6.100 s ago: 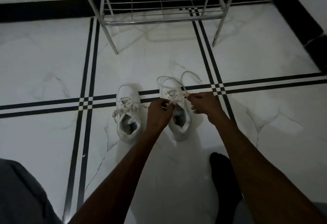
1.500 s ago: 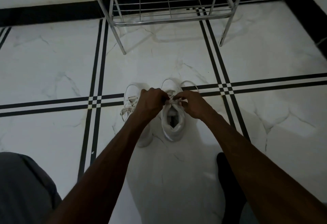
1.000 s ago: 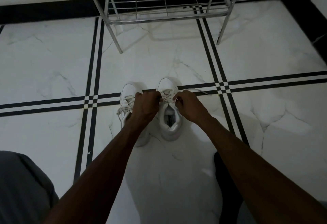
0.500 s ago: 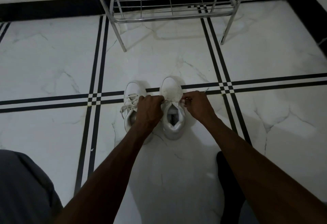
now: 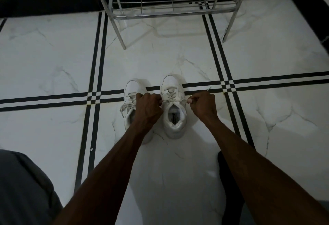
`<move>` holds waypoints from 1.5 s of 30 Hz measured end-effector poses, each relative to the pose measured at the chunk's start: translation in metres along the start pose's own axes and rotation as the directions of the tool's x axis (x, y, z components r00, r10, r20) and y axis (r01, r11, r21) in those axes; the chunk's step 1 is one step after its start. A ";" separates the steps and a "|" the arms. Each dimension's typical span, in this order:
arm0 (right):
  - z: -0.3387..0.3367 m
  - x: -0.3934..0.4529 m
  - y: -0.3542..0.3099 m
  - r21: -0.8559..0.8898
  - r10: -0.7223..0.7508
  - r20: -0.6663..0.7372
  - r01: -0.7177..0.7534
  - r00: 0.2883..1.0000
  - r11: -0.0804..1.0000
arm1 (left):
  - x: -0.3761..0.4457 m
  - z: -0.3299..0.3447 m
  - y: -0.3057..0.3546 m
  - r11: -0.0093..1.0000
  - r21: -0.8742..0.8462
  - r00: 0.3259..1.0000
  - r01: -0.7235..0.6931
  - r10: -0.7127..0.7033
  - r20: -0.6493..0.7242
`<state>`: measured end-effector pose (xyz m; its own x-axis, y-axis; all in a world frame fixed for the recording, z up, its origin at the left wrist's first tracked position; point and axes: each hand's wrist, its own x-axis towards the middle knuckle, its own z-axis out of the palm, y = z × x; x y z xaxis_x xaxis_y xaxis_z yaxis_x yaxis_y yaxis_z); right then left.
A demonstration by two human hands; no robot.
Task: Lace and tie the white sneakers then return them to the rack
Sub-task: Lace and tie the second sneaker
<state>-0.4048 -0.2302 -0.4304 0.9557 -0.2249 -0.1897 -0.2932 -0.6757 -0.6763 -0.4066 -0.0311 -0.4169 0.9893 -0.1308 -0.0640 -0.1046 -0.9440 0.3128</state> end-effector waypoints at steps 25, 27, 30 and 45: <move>0.000 0.004 -0.004 0.229 0.233 0.118 -0.254 0.965 0.939 | 0.003 0.001 0.020 0.525 -0.711 0.853 0.468 -0.478 0.209; 0.005 0.003 -0.005 0.244 0.250 0.105 -0.268 0.963 0.932 | 0.004 0.002 0.017 0.480 -0.738 0.839 0.473 -0.502 0.211; 0.005 0.003 -0.002 0.247 0.277 0.094 -0.292 0.956 0.924 | 0.005 0.007 0.020 0.548 -0.697 0.849 0.463 -0.500 0.171; -0.037 0.026 -0.021 0.547 0.132 0.398 -0.350 0.908 0.760 | 0.022 -0.014 0.001 0.342 -0.835 0.899 0.431 -0.249 0.361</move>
<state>-0.3748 -0.2479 -0.3951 0.8385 -0.0135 -0.5448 -0.5447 -0.0510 -0.8371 -0.3836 -0.0310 -0.4046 0.8784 0.0076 -0.4778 0.4748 -0.1266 0.8709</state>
